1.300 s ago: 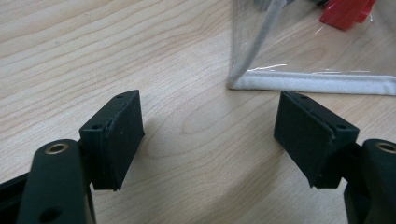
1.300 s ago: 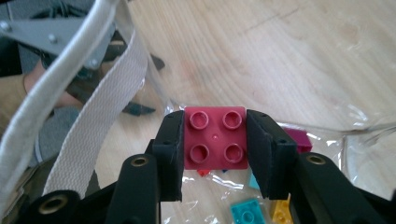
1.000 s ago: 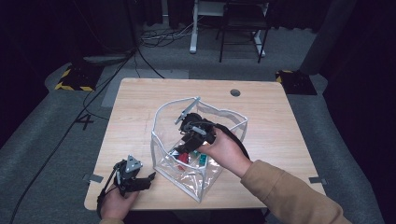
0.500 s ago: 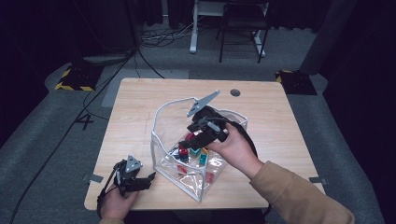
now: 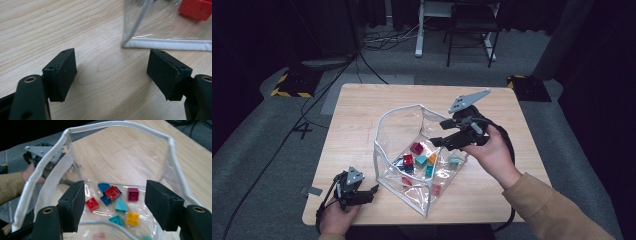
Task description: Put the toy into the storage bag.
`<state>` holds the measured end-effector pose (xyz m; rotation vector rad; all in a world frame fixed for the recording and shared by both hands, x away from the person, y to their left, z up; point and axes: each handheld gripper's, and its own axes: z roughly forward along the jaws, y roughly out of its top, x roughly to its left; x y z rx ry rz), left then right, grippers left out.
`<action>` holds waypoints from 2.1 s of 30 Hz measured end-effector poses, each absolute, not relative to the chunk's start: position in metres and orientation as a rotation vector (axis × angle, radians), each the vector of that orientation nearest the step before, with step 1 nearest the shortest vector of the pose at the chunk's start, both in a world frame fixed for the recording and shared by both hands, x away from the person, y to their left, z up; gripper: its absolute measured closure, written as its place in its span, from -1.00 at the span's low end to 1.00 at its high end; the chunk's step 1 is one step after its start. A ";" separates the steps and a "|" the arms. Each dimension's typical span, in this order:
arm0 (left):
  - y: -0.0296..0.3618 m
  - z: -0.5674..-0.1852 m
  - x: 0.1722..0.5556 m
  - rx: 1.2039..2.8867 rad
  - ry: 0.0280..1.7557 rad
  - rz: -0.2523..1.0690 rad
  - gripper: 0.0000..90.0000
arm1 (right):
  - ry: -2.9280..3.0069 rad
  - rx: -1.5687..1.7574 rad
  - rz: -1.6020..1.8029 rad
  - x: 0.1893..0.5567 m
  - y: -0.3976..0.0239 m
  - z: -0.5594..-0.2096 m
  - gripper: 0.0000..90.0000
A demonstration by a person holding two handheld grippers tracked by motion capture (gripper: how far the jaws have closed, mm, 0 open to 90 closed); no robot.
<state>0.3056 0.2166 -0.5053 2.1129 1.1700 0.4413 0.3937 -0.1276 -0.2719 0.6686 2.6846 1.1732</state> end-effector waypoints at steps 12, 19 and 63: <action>0.217 -0.505 0.305 2.111 1.173 0.441 -0.46 | 2.538 0.817 1.157 0.399 -0.200 -0.269 -0.31; 0.217 -0.505 0.305 2.112 1.172 0.440 -0.46 | 2.456 0.925 1.134 0.402 -0.242 -0.277 -0.37; 0.217 -0.505 0.305 2.114 1.167 0.439 -0.47 | 2.478 1.415 0.878 0.396 -0.358 -0.431 -0.65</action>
